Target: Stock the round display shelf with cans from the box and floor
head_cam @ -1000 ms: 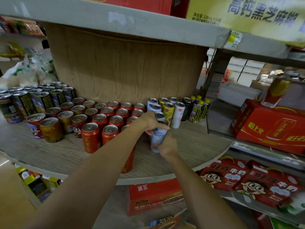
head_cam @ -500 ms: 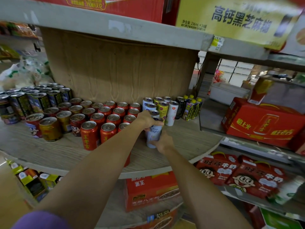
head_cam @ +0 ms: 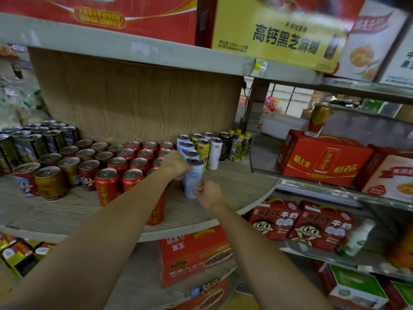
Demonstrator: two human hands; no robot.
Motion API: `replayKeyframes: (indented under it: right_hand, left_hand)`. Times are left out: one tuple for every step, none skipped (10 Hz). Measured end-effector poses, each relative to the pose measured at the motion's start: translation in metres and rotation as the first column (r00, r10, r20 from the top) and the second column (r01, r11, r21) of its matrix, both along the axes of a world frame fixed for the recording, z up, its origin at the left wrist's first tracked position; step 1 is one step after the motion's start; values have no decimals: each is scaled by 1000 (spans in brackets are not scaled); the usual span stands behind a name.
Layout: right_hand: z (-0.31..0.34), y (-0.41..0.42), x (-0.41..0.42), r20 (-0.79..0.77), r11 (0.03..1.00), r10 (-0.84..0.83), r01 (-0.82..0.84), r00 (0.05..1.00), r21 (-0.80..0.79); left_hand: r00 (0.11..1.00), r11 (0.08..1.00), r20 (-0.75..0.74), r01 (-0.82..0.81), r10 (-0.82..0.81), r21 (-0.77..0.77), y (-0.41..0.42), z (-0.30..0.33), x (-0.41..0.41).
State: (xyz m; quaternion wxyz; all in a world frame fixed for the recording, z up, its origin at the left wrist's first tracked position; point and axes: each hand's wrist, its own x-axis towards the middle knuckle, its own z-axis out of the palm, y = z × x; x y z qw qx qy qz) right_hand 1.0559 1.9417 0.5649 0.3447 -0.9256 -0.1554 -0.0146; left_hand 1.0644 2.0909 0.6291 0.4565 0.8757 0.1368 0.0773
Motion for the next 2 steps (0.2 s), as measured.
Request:
replayKeyframes:
  right_hand:
    - [7,-6,-22,45,999,27,-25,999,-35]
    - [14,-11,-40,70,998,66,-64,995,-25]
  left_hand:
    - [1000,998,28,-2,0,63,-4,4,-24]
    - [991,978,118,38,-64,206,-3,3,-44]
